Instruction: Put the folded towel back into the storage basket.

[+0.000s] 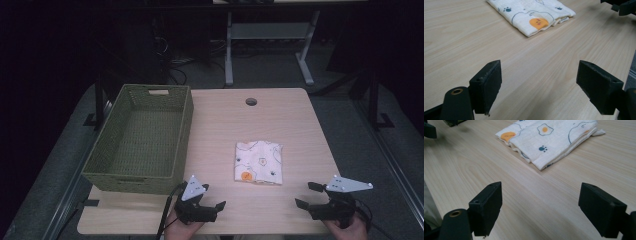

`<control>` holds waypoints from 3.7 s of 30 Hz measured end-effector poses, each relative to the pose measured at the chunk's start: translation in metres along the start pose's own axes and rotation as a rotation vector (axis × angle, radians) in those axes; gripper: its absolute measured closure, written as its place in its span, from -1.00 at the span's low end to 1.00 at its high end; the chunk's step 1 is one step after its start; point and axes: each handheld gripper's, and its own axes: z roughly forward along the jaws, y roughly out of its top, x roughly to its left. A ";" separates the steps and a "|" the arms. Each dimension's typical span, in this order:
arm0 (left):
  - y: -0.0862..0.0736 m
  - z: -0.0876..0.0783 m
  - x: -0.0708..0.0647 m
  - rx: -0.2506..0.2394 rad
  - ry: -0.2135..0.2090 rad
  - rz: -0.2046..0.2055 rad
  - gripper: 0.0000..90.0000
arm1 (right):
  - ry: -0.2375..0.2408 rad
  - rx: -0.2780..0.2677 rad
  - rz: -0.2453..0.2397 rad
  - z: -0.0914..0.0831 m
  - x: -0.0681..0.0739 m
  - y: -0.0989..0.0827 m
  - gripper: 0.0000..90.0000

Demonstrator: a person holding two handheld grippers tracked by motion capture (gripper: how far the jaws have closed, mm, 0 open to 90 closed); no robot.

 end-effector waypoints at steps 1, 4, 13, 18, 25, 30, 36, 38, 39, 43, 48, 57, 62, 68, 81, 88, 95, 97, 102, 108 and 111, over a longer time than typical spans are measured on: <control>0.000 0.000 0.001 0.003 -0.001 -0.002 -0.54 | 0.001 0.002 -0.001 0.000 0.000 0.000 -0.58; -0.001 0.002 0.001 0.008 -0.003 -0.005 -0.54 | 0.002 0.007 -0.001 0.003 -0.001 0.001 -0.58; 0.000 0.007 -0.001 0.014 -0.007 -0.001 -0.54 | 0.006 0.003 -0.004 0.013 0.000 0.009 -0.64; 0.006 0.010 -0.001 0.008 -0.014 -0.008 -0.54 | 0.030 0.001 0.007 0.018 -0.002 0.016 -0.66; 0.022 0.014 0.000 -0.009 -0.006 -0.001 -0.56 | 0.057 -0.002 0.037 0.020 -0.009 0.022 -0.68; 0.027 0.018 0.003 -0.014 -0.011 -0.018 -0.60 | 0.062 0.010 0.034 0.023 -0.012 0.029 -0.68; 0.036 0.029 0.008 0.002 -0.016 -0.047 -0.61 | 0.073 0.034 0.020 0.034 -0.015 0.044 -0.68; 0.037 0.030 0.008 0.006 -0.013 -0.048 -0.61 | 0.072 0.038 0.013 0.035 -0.015 0.046 -0.68; 0.040 0.033 0.009 0.008 -0.014 -0.049 -0.61 | 0.077 0.042 0.005 0.038 -0.015 0.051 -0.68; 0.047 0.039 0.011 0.009 -0.017 -0.065 -0.61 | 0.086 0.056 -0.008 0.043 -0.015 0.058 -0.68; 0.054 0.045 0.010 0.015 -0.009 -0.062 -0.61 | 0.100 0.055 0.003 0.046 -0.019 0.062 -0.67; 0.066 0.059 0.011 0.032 -0.001 -0.072 -0.61 | 0.108 0.070 0.030 0.051 -0.028 0.072 -0.67; 0.075 0.071 0.015 0.052 0.003 -0.108 -0.60 | 0.114 0.099 0.036 0.057 -0.034 0.088 -0.67; 0.083 0.080 0.015 0.061 0.012 -0.107 -0.60 | 0.110 0.116 0.029 0.066 -0.038 0.101 -0.66; 0.096 0.105 0.016 0.111 0.001 -0.125 -0.43 | 0.105 0.148 0.072 0.090 -0.057 0.114 -0.53; 0.098 0.109 0.019 0.128 0.024 -0.130 -0.43 | 0.082 0.170 0.094 0.100 -0.064 0.111 -0.50; 0.095 0.115 0.022 0.164 0.033 -0.151 -0.43 | 0.056 0.171 0.104 0.109 -0.068 0.108 -0.45; 0.094 0.116 0.023 0.162 0.026 -0.160 -0.43 | 0.038 0.172 0.101 0.111 -0.070 0.107 -0.42; 0.092 0.121 0.025 0.191 0.032 -0.161 -0.43 | 0.027 0.187 0.109 0.116 -0.072 0.105 -0.33; 0.089 0.126 0.026 0.222 0.054 -0.145 -0.42 | -0.022 0.192 0.100 0.119 -0.071 0.105 -0.16; 0.089 0.126 0.024 0.226 0.078 -0.120 -0.33 | -0.059 0.218 0.077 0.123 -0.069 0.104 -0.10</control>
